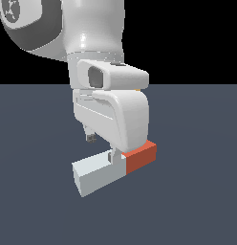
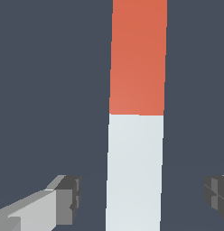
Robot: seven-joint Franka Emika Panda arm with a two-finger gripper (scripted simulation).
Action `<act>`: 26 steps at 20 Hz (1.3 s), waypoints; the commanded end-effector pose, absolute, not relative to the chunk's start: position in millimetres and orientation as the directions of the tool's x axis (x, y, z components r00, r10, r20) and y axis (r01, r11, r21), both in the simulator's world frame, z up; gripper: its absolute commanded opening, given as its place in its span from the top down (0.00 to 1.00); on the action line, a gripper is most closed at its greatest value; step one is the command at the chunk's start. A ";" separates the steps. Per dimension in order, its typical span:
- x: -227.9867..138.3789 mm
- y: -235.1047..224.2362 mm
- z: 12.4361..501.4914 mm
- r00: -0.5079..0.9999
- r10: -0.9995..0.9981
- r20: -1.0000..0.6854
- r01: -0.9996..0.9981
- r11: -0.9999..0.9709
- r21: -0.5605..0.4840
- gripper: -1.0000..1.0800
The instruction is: Insert the peg into the horizontal hole in a box.
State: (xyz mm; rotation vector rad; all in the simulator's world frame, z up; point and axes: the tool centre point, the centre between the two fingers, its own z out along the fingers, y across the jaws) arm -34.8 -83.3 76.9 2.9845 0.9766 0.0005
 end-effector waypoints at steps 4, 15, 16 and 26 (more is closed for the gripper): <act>-37.7 -84.8 73.3 0.825 0.565 0.000 0.565 -0.825 0.001 0.04; -38.8 -84.5 41.8 0.825 0.566 0.000 0.566 -0.825 0.000 0.04; -38.9 -84.6 37.1 0.825 0.565 0.000 0.565 -0.825 0.000 0.04; -38.1 -84.2 22.9 0.825 0.565 0.000 0.565 -0.825 0.000 1.00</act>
